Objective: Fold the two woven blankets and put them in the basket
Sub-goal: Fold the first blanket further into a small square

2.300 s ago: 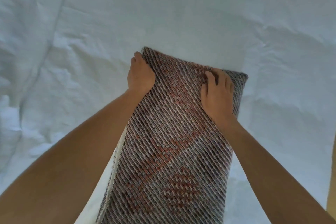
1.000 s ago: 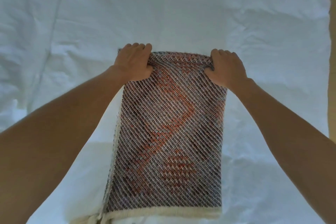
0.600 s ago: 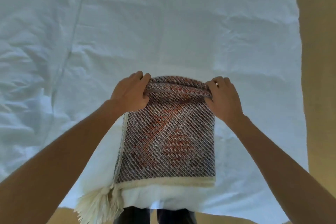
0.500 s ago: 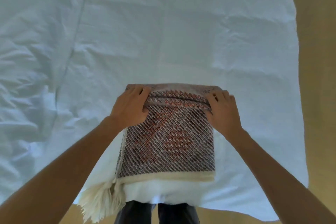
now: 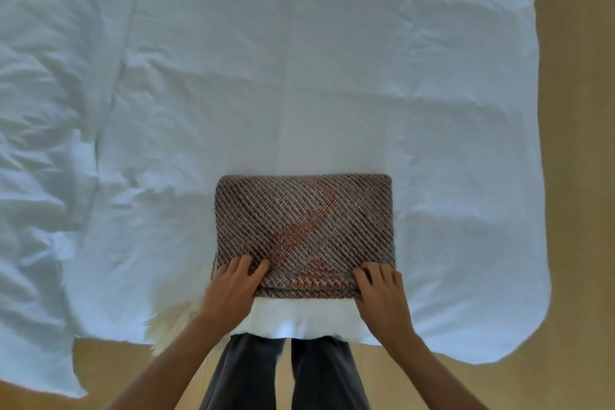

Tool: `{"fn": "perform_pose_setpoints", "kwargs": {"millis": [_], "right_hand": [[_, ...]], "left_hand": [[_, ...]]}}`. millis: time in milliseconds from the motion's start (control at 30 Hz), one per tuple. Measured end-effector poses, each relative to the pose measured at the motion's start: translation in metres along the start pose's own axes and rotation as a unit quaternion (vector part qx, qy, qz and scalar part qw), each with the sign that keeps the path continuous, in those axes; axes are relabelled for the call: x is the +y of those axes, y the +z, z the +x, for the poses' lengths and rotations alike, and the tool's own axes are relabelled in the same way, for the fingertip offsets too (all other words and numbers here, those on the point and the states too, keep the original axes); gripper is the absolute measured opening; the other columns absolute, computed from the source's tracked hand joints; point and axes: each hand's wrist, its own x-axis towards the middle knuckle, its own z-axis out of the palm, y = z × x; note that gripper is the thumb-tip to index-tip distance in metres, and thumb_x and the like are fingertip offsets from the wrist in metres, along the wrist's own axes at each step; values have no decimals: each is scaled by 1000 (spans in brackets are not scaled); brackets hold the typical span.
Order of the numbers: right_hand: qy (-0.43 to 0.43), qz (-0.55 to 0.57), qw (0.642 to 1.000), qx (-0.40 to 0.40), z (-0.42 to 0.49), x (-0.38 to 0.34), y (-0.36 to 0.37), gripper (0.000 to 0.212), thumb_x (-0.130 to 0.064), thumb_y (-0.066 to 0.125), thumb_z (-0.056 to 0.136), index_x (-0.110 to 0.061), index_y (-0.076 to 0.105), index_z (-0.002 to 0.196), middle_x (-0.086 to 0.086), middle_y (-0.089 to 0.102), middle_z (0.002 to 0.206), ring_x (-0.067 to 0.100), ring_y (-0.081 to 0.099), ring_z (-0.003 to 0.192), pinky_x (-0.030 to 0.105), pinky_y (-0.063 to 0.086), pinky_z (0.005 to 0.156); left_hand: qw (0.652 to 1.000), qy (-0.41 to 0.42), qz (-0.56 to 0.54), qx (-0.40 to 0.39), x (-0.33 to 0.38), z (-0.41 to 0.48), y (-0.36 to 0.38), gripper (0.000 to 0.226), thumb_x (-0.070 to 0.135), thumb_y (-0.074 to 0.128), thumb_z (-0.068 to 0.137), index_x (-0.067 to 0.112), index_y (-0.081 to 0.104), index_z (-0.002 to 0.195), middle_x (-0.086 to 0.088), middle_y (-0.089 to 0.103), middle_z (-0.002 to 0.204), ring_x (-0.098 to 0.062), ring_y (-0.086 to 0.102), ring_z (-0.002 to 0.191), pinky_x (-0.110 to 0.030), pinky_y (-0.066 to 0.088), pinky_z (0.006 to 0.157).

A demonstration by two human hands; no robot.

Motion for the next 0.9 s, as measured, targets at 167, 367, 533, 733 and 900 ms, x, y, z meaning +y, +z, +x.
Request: {"fn": "perform_pose_setpoints", "kwargs": {"millis": [167, 367, 533, 733, 900], "right_hand": [[24, 32, 997, -65, -10, -9, 2, 46, -9, 69, 56, -11, 63, 102, 9, 59, 101, 30, 56, 89, 42, 50, 77], [5, 125, 992, 22, 28, -23, -29, 37, -22, 48, 80, -9, 60, 113, 8, 58, 116, 27, 54, 109, 43, 48, 90], [-3, 72, 997, 33, 108, -43, -14, 56, -33, 36, 96, -2, 35, 143, 16, 31, 151, 28, 23, 142, 47, 20, 115], [-4, 12, 998, -68, 134, -47, 60, 70, -49, 21, 98, 0, 16, 148, 17, 8, 157, 27, 4, 146, 46, 4, 117], [0, 29, 998, -49, 143, -47, 58, 70, -48, 24, 97, -1, 16, 148, 16, 8, 157, 26, 4, 146, 47, 7, 118]], "left_hand": [[998, -29, -15, -56, 2, -5, 7, 81, 25, 74, 44, 19, 46, 120, -9, 55, 88, -29, 59, 71, -39, 54, 59], [990, -63, -66, 107, 20, 32, -36, 42, 31, 43, 76, 7, 56, 107, -14, 55, 107, -32, 55, 98, -46, 49, 84], [983, -145, -56, 95, 36, 91, -40, 67, 39, 25, 94, -3, 23, 145, -24, 22, 153, -37, 19, 143, -49, 16, 117], [990, -137, -12, 10, 5, 120, 23, 78, 54, 4, 92, 2, -12, 147, -20, -17, 155, -30, -14, 145, -41, -10, 118], [991, -126, -29, 19, -1, 129, 18, 79, 54, 7, 91, 1, -5, 149, -20, -10, 157, -29, -11, 146, -43, -5, 119]]}}
